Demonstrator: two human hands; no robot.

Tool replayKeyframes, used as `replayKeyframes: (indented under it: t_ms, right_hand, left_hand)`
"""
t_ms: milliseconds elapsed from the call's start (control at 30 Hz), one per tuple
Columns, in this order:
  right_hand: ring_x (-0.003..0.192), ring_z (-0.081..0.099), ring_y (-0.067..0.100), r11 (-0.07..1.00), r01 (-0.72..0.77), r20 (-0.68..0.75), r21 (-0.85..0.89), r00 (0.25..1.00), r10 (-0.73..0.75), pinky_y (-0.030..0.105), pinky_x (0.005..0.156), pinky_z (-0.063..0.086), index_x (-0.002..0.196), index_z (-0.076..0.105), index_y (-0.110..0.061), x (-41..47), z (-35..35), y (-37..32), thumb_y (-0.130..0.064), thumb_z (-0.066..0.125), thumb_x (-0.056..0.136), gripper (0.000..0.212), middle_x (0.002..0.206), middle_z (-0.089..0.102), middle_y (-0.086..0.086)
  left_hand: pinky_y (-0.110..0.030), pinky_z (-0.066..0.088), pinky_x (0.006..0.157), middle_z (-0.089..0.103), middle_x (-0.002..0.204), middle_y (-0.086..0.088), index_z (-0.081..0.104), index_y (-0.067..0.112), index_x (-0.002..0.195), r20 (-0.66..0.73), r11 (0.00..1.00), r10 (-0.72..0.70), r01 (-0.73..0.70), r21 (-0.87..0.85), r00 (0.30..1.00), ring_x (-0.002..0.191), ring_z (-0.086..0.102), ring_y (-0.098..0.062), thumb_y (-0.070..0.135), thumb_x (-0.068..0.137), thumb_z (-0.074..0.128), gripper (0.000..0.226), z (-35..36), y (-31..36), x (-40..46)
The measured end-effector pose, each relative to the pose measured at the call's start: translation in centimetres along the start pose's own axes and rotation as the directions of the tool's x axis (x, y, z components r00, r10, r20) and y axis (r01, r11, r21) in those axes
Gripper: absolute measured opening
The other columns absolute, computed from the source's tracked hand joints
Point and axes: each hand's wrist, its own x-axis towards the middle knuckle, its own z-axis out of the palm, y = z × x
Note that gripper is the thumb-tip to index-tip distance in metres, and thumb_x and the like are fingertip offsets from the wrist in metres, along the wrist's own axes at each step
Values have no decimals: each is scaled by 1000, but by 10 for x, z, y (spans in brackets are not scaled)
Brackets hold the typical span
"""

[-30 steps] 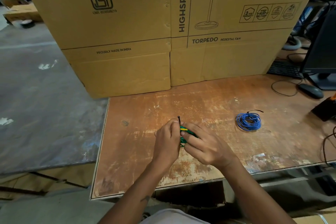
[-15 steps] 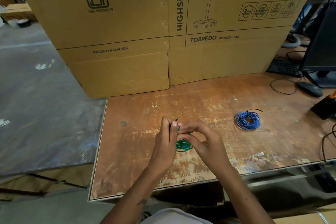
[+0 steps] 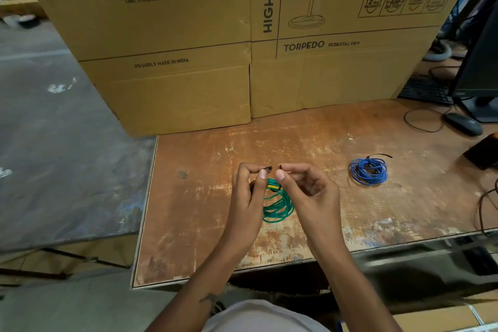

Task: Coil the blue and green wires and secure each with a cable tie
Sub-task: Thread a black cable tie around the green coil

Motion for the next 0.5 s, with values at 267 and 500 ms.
replayKeyframes:
  t_ms: [267, 500]
  right_hand:
    - [102, 79, 22, 999, -6, 32, -49, 999, 8, 37, 91, 58, 98, 84, -23, -5, -1, 4, -21, 84, 92, 6, 100, 83, 2]
    - [104, 80, 17, 997, 2, 56, -81, 998, 2, 35, 93, 60, 107, 84, -20, -5, 0, 3, -20, 83, 93, 13, 103, 84, -1]
  left_hand:
    - [-21, 47, 75, 66, 95, 4, 62, 12, 104, -37, 990, -2, -3, -143, 999, 83, 60, -6, 20, 107, 55, 11, 4, 6, -2]
    - [-34, 53, 83, 74, 108, 0, 74, 18, 108, -134, 961, -52, 13, -276, 990, 97, 66, -15, 20, 103, 63, 13, 7, 9, -1]
